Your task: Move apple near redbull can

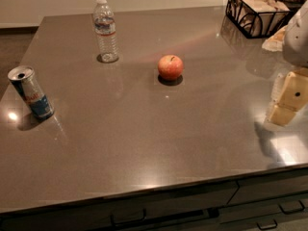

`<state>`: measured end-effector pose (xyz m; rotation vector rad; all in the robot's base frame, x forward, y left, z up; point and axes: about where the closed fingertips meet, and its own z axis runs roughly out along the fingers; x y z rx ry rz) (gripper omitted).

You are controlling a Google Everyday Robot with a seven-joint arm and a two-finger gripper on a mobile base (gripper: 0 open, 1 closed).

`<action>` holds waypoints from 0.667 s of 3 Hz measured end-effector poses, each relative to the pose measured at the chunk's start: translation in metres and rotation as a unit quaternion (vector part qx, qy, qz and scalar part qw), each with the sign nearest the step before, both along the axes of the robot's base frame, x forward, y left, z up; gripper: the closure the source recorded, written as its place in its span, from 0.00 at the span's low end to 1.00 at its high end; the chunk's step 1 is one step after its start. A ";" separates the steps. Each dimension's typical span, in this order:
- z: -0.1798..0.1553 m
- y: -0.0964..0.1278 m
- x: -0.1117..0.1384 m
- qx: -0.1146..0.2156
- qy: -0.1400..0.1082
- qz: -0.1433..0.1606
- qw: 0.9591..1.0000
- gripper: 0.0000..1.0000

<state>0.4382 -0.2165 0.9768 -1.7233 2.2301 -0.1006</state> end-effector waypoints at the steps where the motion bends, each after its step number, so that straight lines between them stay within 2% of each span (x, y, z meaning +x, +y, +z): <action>1: 0.000 0.000 0.000 0.000 0.000 0.000 1.000 0.00; 2: -0.004 0.005 0.020 0.006 -0.001 -0.019 1.000 0.00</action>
Offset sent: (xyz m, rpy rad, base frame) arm 0.0292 0.0066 -0.0080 0.0046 0.0230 -0.0584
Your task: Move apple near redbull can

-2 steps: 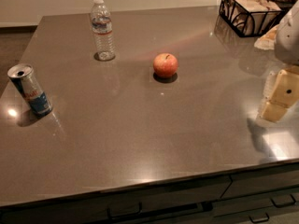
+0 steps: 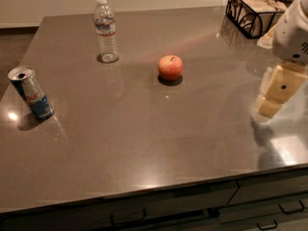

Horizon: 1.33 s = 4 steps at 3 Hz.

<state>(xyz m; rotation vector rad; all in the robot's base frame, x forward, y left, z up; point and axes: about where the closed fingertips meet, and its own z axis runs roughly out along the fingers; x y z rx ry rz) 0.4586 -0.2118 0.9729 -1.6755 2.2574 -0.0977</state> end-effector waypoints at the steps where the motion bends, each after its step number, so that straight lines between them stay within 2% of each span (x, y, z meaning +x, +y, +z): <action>1: -0.009 0.005 0.033 0.020 -0.013 -0.030 0.999 0.00; 2: -0.021 0.009 0.076 0.052 -0.035 -0.062 0.996 0.00; 3: -0.032 0.015 0.118 0.090 -0.061 -0.093 0.990 0.00; 4: -0.043 0.026 0.154 0.125 -0.077 -0.112 0.983 0.00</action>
Offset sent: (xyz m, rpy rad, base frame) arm 0.1420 0.0121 -0.0349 0.1996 -0.1482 -0.2155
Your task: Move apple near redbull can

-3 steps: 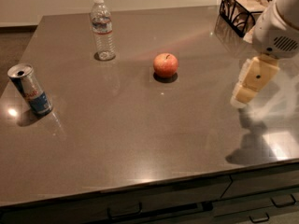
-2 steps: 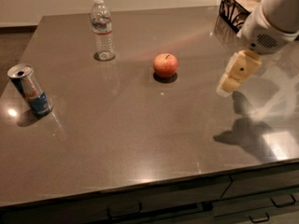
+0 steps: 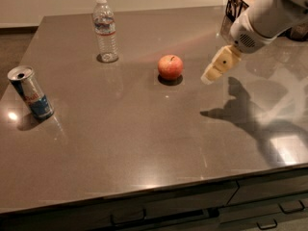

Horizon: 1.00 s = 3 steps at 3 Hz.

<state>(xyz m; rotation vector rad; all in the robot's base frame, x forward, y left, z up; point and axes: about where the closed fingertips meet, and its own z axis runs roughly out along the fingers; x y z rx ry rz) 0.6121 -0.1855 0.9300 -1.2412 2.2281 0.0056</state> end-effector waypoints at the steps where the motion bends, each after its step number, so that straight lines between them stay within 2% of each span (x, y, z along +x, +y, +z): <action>1: -0.013 0.021 0.028 0.033 -0.002 0.000 0.999 0.00; 3: -0.046 0.069 0.062 0.075 0.016 0.020 0.997 0.00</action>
Offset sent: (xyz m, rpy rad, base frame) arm 0.0716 0.0755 -0.0462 0.1838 0.0159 0.0341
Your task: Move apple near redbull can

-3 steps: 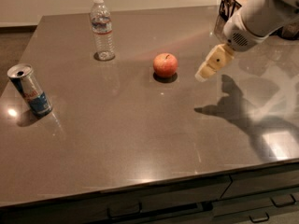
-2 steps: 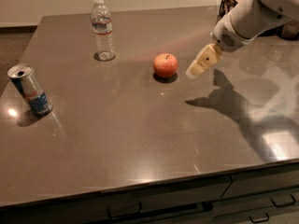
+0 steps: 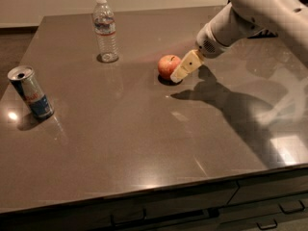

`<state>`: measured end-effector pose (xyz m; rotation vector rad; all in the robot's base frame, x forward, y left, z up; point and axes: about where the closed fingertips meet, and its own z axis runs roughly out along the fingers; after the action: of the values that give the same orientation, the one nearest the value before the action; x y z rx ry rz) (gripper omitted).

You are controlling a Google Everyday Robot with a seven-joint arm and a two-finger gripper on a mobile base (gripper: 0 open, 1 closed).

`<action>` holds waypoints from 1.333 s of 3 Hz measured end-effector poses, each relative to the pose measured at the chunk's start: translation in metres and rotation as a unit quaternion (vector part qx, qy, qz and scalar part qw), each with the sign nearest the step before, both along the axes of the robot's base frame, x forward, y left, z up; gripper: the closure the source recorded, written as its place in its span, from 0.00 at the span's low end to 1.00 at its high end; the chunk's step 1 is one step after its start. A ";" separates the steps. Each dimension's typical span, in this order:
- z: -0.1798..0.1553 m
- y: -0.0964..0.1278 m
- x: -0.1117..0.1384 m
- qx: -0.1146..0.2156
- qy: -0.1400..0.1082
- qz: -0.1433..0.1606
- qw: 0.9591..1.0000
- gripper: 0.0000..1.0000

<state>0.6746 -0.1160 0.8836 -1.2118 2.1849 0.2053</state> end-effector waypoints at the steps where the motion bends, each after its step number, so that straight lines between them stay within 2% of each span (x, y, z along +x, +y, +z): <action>1: -0.015 0.018 0.011 0.006 0.015 0.016 1.000 0.00; 2: -0.023 0.030 0.017 0.009 0.024 0.031 0.999 0.00; 3: -0.026 0.038 0.017 0.005 0.030 0.044 0.999 0.17; 4: -0.025 0.045 0.014 0.004 0.032 0.058 0.998 0.41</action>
Offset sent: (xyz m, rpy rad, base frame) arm 0.0235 0.0406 -0.0271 0.0252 0.0635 0.0944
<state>0.6885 -0.0706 0.8584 -1.3463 2.1663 0.3051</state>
